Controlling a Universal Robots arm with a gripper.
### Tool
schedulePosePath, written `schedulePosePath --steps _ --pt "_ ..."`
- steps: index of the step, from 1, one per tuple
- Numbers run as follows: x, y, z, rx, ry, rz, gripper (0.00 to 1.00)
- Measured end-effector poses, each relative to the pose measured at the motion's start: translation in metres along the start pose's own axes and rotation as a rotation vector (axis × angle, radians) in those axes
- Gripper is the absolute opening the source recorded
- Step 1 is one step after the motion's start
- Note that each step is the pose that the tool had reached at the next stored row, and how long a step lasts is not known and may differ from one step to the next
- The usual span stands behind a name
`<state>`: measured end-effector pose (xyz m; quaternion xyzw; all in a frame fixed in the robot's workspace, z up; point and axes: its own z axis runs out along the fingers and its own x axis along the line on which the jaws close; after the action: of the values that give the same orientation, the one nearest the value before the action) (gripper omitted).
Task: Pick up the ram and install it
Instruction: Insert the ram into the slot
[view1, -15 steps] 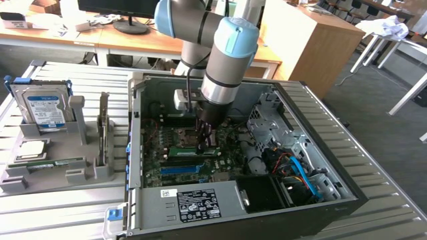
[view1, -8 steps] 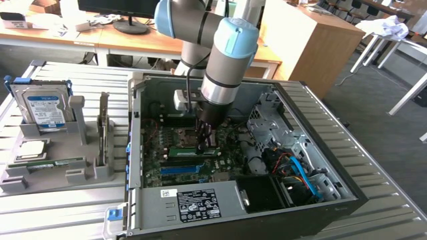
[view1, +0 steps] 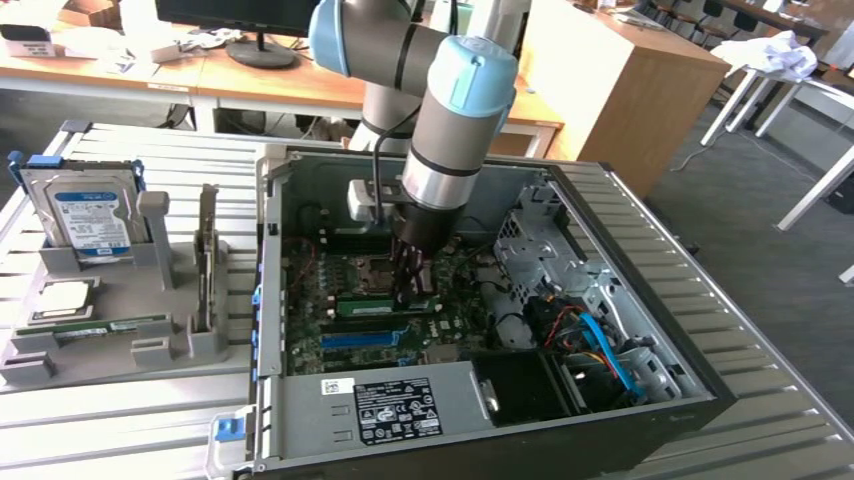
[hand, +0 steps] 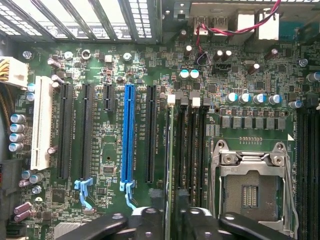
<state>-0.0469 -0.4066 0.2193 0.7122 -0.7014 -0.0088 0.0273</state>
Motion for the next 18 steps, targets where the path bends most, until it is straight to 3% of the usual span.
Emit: schedulePosePath --steps 1,5,12,14,18 --pt "0.000 0.0000 -0.0001 -0.0001 0.0001 0.000 0.26" --pt "0.000 0.0001 -0.0013 -0.0001 0.0003 0.000 0.26" --pt "-0.001 0.0007 -0.0119 -0.0001 0.0001 0.000 0.26" --pt "-0.002 0.0007 -0.0137 -0.0001 0.0002 0.000 0.24" --pt "-0.002 0.0009 -0.0175 -0.0001 0.0003 0.000 0.10"
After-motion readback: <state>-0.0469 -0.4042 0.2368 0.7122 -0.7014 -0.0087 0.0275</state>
